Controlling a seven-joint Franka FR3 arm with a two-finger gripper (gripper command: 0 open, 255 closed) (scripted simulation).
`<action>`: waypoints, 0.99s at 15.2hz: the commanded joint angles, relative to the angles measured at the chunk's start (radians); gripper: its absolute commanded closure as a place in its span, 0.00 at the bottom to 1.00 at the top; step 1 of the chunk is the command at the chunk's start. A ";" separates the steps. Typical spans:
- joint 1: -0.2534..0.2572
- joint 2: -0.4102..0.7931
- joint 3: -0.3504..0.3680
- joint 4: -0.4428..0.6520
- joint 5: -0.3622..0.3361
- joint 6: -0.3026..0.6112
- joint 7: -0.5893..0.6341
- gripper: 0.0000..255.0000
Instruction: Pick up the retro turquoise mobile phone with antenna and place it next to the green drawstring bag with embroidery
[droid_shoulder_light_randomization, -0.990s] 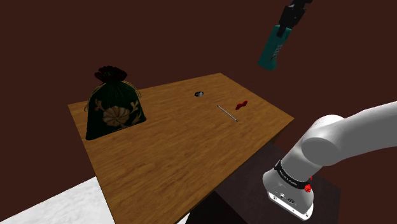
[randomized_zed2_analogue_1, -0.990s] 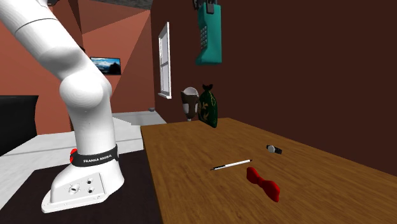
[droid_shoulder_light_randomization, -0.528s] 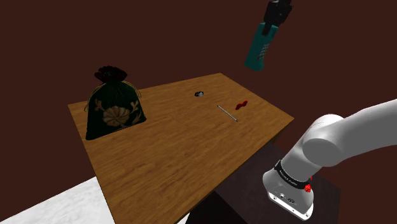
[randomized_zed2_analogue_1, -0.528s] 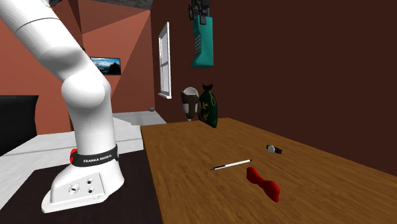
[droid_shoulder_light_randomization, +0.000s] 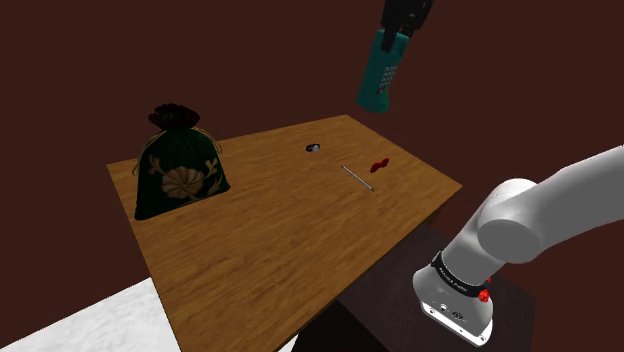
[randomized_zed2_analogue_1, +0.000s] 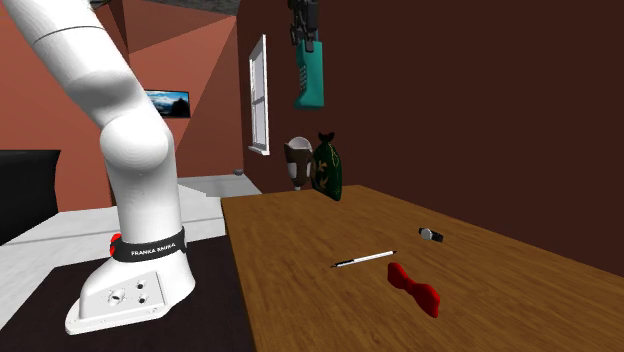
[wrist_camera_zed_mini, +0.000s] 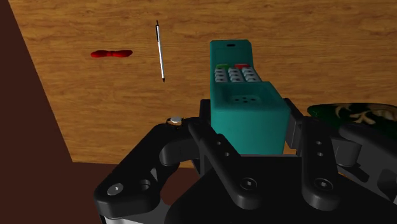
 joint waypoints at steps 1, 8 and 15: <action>0.011 0.029 0.037 0.026 0.011 0.002 0.050 1.00; 0.051 0.172 0.170 0.167 0.024 -0.003 0.228 1.00; 0.110 0.380 0.305 0.389 -0.027 -0.036 0.418 1.00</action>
